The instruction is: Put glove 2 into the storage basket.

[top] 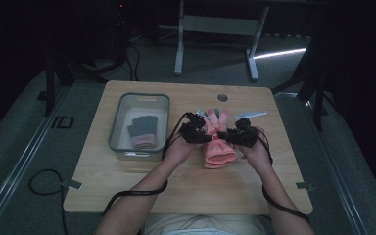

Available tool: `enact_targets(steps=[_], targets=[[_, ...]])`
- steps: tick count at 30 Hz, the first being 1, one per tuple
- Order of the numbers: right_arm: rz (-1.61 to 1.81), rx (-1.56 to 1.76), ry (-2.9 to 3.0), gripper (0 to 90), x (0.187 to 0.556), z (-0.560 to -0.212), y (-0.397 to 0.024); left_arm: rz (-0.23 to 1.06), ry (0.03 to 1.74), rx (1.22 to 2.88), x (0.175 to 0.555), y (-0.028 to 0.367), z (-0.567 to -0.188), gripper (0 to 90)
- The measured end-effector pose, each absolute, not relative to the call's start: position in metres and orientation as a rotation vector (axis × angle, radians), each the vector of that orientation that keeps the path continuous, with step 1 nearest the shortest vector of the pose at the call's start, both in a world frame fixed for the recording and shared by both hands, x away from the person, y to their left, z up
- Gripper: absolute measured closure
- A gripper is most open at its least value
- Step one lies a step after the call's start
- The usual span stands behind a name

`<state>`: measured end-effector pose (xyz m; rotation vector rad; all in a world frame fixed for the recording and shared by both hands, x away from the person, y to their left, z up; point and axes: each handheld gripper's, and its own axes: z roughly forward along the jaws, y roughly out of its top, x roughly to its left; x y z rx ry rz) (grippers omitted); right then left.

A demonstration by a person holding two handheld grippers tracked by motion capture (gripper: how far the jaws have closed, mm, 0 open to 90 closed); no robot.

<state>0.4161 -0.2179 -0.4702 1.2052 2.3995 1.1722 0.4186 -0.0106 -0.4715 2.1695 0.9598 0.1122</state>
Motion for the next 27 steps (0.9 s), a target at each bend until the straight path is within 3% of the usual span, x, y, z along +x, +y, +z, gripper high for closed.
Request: enact_targets(steps=[27], targets=[[1.260, 1.018, 2.411, 67.4, 0.437, -0.406, -0.149, 0.271, 1.052, 2.129, 0.419, 0.057, -0.403, 76.6]])
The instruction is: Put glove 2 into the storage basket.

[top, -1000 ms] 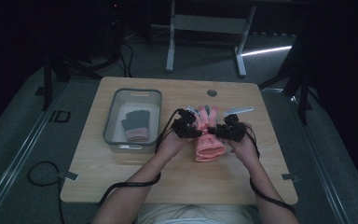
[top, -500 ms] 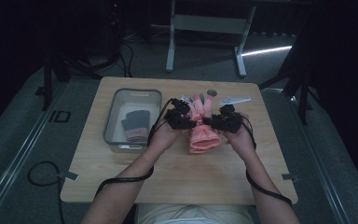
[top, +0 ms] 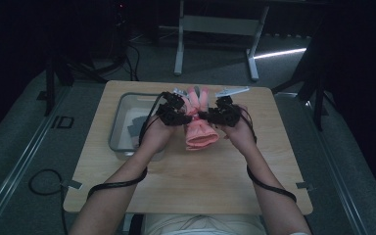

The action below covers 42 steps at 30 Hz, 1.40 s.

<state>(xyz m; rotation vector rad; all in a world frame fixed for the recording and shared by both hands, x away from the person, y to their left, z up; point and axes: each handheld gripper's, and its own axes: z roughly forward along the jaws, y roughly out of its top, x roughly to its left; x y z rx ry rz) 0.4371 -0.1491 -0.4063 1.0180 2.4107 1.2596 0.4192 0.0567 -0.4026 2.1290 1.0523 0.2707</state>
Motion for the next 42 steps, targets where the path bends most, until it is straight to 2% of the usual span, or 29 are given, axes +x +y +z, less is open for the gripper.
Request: enact_targets(steps=[33, 42], targets=[[1.267, 0.786, 2.565, 67.4, 0.461, -0.382, -0.018, 0.370, 1.253, 2.063, 0.408, 0.178, -0.381, 76.6], [1.261, 0.782, 2.584, 67.4, 0.472, -0.389, 0.009, 0.389, 1.285, 2.067, 0.417, 0.198, -0.388, 76.5]])
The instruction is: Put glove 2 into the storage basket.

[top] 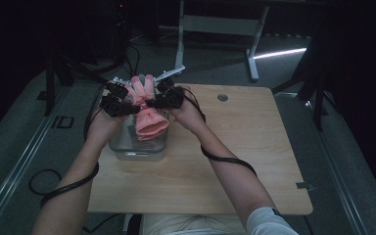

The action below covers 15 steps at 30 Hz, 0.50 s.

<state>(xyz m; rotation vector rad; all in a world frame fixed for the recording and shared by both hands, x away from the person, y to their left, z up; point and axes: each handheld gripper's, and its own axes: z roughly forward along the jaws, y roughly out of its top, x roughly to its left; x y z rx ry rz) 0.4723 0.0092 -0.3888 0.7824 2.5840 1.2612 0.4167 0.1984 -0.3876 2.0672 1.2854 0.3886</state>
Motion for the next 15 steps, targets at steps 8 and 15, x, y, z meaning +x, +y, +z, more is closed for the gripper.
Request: enact_targets(steps=[8, 15], targets=[[1.230, 0.827, 2.594, 67.4, 0.485, -0.411, 0.026, 0.351, 1.338, 2.060, 0.431, 0.211, -0.413, 76.5], [1.206, 0.878, 2.637, 67.3, 0.489, -0.441, 0.031, 0.299, 1.379, 2.080, 0.435, 0.213, -0.440, 76.5]])
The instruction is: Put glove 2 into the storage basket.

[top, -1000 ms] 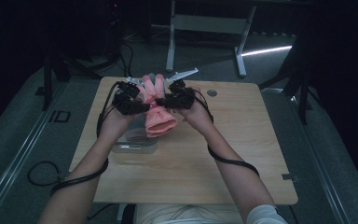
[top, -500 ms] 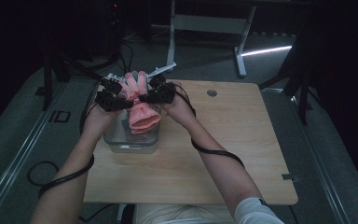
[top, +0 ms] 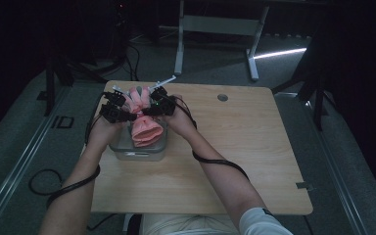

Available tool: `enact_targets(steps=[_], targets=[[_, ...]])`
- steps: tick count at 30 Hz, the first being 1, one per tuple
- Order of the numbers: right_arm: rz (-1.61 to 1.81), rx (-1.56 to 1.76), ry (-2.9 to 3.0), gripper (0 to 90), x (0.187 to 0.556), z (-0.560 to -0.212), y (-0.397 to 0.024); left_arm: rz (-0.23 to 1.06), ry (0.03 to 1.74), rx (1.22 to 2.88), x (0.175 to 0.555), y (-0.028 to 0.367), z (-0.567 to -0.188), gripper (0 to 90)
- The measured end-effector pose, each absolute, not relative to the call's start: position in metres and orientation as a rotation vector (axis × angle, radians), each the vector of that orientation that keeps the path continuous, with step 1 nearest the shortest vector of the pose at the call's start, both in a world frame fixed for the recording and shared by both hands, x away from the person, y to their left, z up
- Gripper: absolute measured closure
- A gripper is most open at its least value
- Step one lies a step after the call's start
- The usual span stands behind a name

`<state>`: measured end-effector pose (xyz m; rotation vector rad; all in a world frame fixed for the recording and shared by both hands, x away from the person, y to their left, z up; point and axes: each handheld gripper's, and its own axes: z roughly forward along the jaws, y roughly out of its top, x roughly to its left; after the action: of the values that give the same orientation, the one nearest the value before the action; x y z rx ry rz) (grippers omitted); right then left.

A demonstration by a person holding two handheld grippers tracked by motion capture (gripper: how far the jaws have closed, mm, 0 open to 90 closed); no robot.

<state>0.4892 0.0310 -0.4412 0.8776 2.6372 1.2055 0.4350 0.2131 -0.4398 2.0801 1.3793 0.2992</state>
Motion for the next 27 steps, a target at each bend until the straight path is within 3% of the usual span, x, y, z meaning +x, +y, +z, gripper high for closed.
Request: enact_targets(steps=[10, 15, 21, 27], targets=[[1.161, 0.929, 2.710, 65.3, 0.498, -0.477, 0.033, 0.195, 1.423, 2.078, 0.443, 0.218, -0.475, 76.2], [1.141, 0.942, 2.731, 61.1, 0.503, -0.485, 0.032, 0.229, 1.436, 2.082, 0.442, 0.216, -0.483, 73.2], [1.078, 0.979, 2.724, 55.4, 0.508, -0.487, 0.036, 0.268, 1.485, 2.043, 0.445, 0.219, -0.486, 57.6], [1.065, 1.016, 2.723, 47.8, 0.513, -0.485, 0.039, 0.302, 1.496, 2.010, 0.444, 0.223, -0.486, 48.9]])
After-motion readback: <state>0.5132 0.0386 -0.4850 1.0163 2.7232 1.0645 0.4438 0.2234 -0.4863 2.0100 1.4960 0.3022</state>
